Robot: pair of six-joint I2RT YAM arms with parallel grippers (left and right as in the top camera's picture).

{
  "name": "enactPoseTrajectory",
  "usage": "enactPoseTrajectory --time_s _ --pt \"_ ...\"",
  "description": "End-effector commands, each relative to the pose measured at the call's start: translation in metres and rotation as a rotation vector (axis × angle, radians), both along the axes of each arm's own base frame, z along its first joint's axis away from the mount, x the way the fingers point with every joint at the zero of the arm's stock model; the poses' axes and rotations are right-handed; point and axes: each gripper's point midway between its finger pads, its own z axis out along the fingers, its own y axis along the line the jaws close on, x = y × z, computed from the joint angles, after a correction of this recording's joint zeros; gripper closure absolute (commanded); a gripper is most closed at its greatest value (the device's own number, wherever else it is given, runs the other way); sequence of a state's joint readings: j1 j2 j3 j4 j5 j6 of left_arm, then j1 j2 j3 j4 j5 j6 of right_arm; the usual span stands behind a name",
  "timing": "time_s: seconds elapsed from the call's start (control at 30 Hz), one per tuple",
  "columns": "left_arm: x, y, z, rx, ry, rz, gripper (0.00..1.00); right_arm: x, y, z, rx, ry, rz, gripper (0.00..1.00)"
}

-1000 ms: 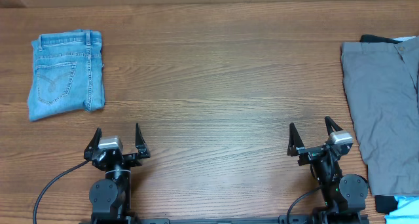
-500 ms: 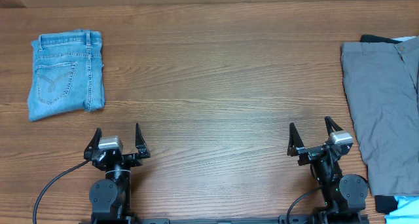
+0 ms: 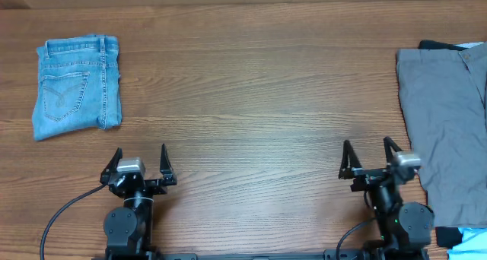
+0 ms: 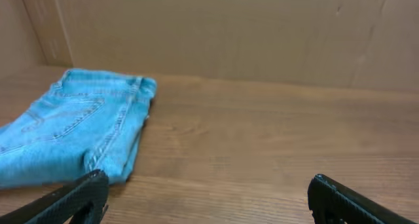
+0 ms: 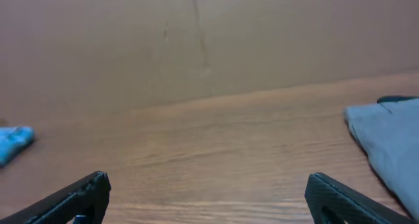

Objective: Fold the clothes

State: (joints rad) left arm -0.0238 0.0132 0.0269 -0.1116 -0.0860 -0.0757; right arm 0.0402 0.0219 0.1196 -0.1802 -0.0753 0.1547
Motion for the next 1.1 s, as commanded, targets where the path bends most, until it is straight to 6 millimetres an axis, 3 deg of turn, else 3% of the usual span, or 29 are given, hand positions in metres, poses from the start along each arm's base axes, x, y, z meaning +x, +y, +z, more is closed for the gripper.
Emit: enactPoseTrajectory --time_s 0.0,0.13,0.23,0.4,0.47,0.5,0.53,0.6,0.67,0.73,0.83,0.87,1.07 --pt "-0.011 0.001 0.042 -0.015 -0.035 -0.001 0.00 -0.006 -0.005 0.049 0.084 -0.034 -0.031 0.00" --pt "-0.021 0.001 0.081 -0.014 0.008 0.001 0.00 0.010 -0.016 0.084 0.071 0.081 -0.103 0.00" --pt "-0.011 0.001 0.099 -0.012 0.125 0.002 0.00 0.036 -0.018 0.099 0.020 0.214 -0.122 0.00" --pt "0.028 -0.006 0.114 -0.020 0.422 -0.033 0.00 0.094 -0.016 0.083 -0.158 0.538 -0.081 0.00" --pt "0.036 -0.008 0.108 -0.023 0.549 -0.037 0.00 0.115 -0.007 0.075 -0.149 0.602 -0.036 0.00" --pt "0.041 -0.012 0.089 -0.035 0.650 -0.058 0.00 0.137 -0.010 0.071 -0.152 0.596 -0.051 0.00" --pt "0.043 -0.018 0.083 -0.050 0.677 -0.089 0.00 0.143 -0.015 0.071 -0.153 0.586 -0.072 0.00" --pt "0.050 -0.026 0.067 -0.076 0.734 -0.131 0.00 0.182 -0.070 0.068 -0.153 0.522 -0.260 0.03" --pt "0.054 -0.028 0.060 -0.084 0.757 -0.141 0.00 0.208 -0.110 0.051 -0.252 0.514 -0.341 0.04" --pt "0.056 -0.032 0.056 -0.099 0.771 -0.155 0.00 0.230 -0.155 0.016 -0.357 0.594 -0.459 0.03" --pt "0.058 -0.031 0.055 -0.117 0.772 -0.144 0.00 0.263 -0.193 -0.034 -0.396 0.708 -0.504 0.03" --pt "0.058 -0.031 0.055 -0.117 0.774 -0.143 0.00 0.272 -0.205 -0.061 -0.391 0.761 -0.509 0.03" --pt "0.058 -0.031 0.055 -0.117 0.774 -0.143 0.00 0.274 -0.213 -0.152 -0.399 0.914 -0.479 0.04"
